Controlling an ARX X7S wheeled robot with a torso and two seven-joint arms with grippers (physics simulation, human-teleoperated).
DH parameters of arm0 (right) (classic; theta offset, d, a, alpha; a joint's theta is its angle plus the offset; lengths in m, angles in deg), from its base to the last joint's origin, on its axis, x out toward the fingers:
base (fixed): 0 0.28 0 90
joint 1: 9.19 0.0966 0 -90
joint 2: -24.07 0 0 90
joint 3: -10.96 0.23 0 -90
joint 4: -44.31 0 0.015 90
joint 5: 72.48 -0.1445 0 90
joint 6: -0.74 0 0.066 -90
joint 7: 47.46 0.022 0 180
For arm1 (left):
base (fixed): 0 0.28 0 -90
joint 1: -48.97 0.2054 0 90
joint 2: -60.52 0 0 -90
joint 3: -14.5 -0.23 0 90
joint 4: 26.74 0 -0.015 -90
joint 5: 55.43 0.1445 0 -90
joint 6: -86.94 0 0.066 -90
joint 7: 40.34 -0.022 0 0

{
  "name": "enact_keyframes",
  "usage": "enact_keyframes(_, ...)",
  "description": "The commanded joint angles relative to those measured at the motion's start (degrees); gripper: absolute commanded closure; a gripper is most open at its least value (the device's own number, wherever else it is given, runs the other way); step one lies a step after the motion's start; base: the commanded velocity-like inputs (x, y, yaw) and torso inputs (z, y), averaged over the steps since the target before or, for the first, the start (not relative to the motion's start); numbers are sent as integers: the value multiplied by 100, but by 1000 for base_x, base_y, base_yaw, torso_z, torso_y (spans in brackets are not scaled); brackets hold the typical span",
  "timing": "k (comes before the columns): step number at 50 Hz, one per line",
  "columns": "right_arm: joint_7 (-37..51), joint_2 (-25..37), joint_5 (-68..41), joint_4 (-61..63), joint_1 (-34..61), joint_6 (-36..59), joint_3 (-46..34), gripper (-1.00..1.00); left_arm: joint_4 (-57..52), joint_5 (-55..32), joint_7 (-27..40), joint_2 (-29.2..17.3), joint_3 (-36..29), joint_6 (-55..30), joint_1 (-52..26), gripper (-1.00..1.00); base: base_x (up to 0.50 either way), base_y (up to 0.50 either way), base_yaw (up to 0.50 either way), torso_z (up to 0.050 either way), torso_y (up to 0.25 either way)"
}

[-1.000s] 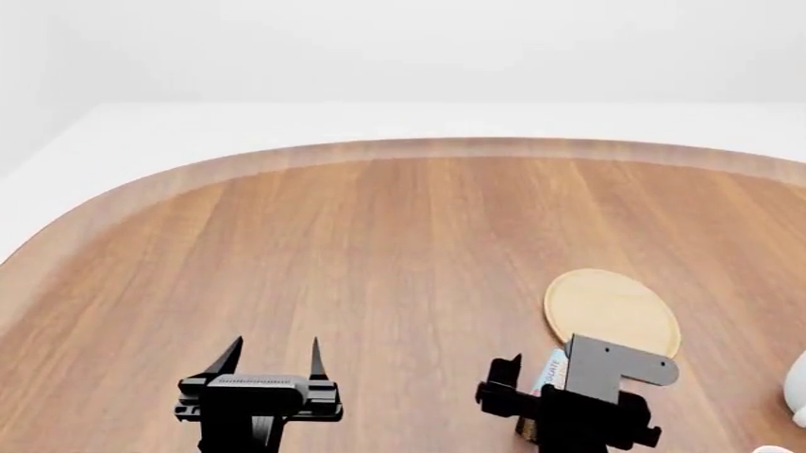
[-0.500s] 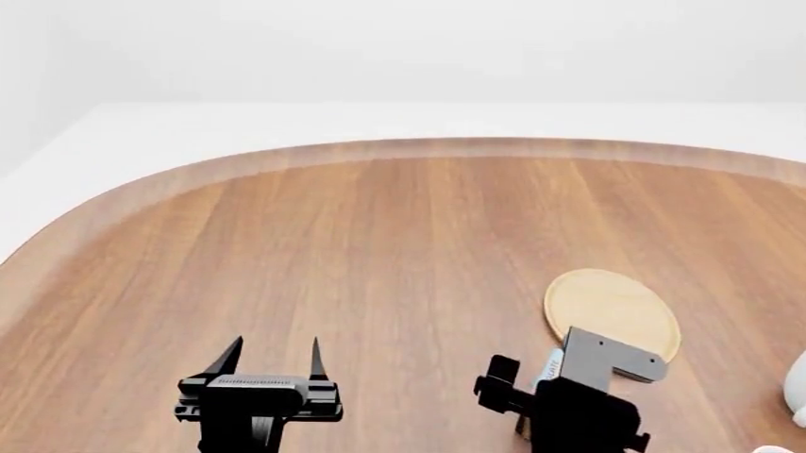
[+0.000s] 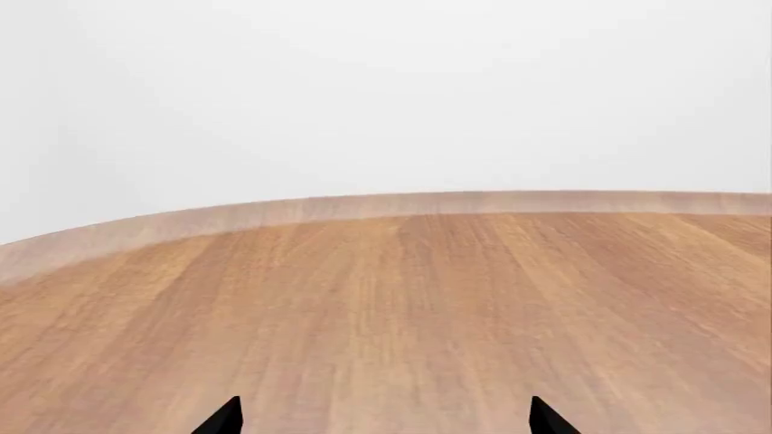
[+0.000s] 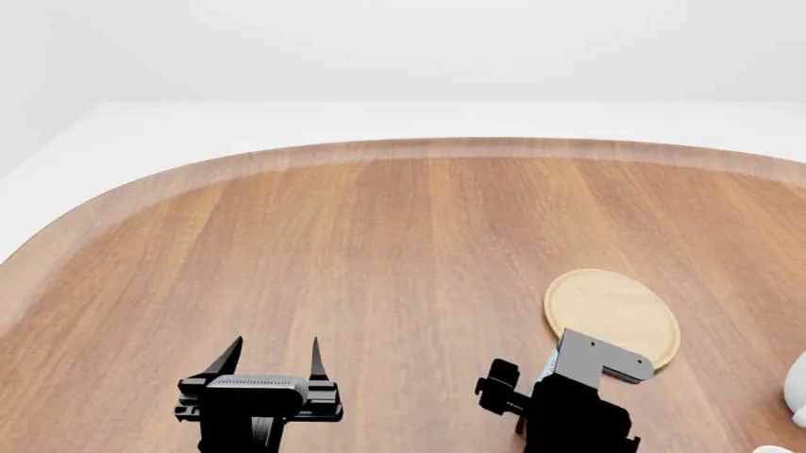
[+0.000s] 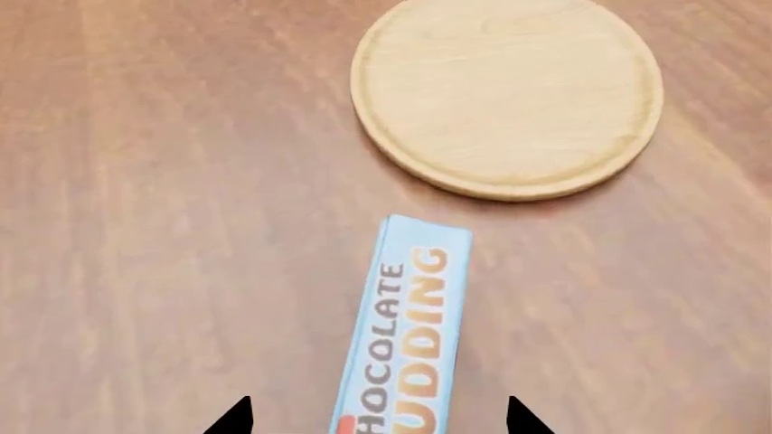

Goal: Put the chocolate pudding to the left of the plate.

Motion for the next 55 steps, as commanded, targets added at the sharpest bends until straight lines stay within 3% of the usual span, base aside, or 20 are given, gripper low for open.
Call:
enact_keyframes(1, 15, 65, -40, -432, 115, -180, -73, -100, -2, -24, 23, -24, -31, 1, -4, -100, 0, 0, 0, 0, 0)
enact_keyframes(55, -211, 198, -411, -1782, 296, -714, -391, -100, 3, -104, 146, -112, -146, 81, -20, -100, 0, 0, 0, 0, 0)
